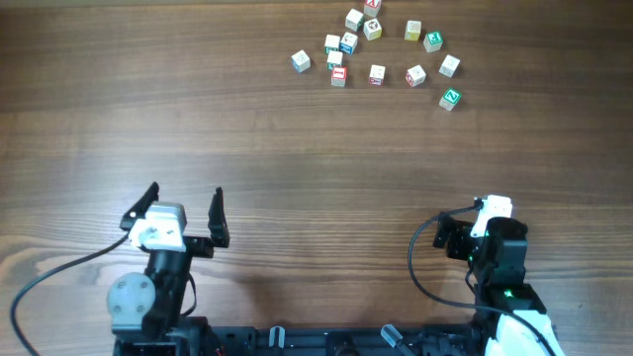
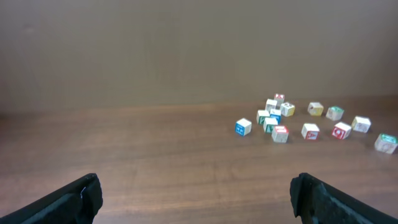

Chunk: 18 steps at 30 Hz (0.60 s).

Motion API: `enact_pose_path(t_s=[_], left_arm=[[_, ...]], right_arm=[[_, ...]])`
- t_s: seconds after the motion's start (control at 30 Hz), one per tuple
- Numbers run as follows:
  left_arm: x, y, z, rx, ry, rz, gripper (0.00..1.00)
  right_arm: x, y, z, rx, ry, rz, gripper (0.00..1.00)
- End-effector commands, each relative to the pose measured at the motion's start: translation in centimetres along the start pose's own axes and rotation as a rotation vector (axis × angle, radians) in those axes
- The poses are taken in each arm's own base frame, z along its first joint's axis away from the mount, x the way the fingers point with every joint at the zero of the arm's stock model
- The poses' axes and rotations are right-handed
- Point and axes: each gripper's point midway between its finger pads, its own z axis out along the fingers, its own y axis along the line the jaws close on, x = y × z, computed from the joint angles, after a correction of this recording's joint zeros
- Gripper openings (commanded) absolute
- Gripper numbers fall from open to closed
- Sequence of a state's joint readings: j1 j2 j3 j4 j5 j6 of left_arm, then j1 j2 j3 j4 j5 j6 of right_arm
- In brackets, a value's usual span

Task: Form a horizontal line
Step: 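Raise the left arm and swing it toward the block cluster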

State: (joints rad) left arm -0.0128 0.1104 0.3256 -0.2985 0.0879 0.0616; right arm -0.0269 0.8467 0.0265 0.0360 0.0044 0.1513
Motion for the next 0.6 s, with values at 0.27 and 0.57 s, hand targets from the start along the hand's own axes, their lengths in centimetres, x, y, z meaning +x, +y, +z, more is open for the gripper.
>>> enact_pose_path(t_s=[0.27, 0.57], left_arm=[[-11.2, -4.9, 0.5, 0.287, 0.201, -0.076, 1.00], [-8.5, -8.4, 0.5, 0.510, 0.458, -0.195, 1.00]], right_arm=[[5.4, -0.5, 0.6, 0.015, 0.207, 0.003, 1.00], [5.4, -0.5, 0.6, 0.015, 0.208, 0.003, 1.00]])
